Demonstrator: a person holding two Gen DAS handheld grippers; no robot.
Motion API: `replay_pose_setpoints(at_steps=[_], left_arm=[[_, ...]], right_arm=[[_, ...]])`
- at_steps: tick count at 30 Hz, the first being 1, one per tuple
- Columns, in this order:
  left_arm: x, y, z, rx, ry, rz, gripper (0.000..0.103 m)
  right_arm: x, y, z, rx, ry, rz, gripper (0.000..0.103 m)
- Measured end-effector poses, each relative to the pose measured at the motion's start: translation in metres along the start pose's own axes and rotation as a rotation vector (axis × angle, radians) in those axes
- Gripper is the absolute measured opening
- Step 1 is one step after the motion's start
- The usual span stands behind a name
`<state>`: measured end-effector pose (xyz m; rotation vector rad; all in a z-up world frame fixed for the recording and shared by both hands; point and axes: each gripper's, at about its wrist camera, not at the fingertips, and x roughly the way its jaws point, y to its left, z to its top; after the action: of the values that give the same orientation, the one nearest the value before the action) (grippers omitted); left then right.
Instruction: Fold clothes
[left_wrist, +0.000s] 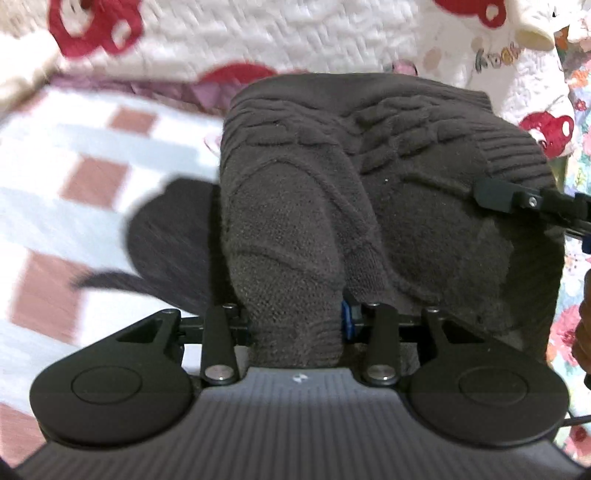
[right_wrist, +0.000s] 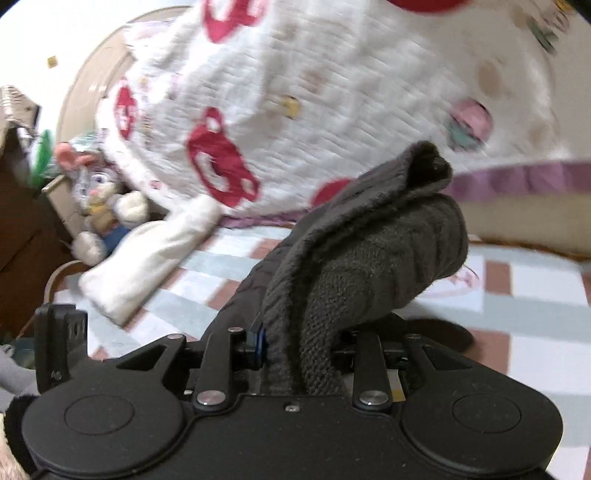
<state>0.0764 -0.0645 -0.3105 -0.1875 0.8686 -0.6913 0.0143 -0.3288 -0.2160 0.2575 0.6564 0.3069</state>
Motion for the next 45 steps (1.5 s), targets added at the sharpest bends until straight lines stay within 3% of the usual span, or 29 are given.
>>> replay_pose_setpoints(at_steps=[7,14,23,30,38,41,45], left_arm=[[-0.095,0.03,0.022,0.057,-0.098,0.17,0.038],[-0.188,0.087,0.027,-0.004,-0.179,0.305,0.038],[-0.262,0.149,0.049,0.004,-0.214,0.483,0.038],[-0.271,0.18,0.077,0.061,-0.188,0.599,0.038],[-0.272,0.234,0.112,0.041,-0.239,0.662,0.039],[-0.262,0.259,0.137,0.042,-0.21,0.696,0.038],[-0.237,0.291,0.178,0.091,-0.197,0.758,0.039]], right_arm=[[0.017,0.059,0.024,-0.051,-0.051,0.169,0.032],[0.05,0.145,0.042,-0.145,-0.048,0.313,0.032],[0.097,0.239,0.063,-0.278,-0.034,0.461,0.032],[0.136,0.283,0.076,-0.36,-0.043,0.475,0.032],[0.192,0.287,0.087,-0.324,-0.108,0.55,0.032],[0.218,0.296,0.097,-0.372,-0.143,0.542,0.032],[0.267,0.292,0.114,-0.301,-0.165,0.546,0.032]])
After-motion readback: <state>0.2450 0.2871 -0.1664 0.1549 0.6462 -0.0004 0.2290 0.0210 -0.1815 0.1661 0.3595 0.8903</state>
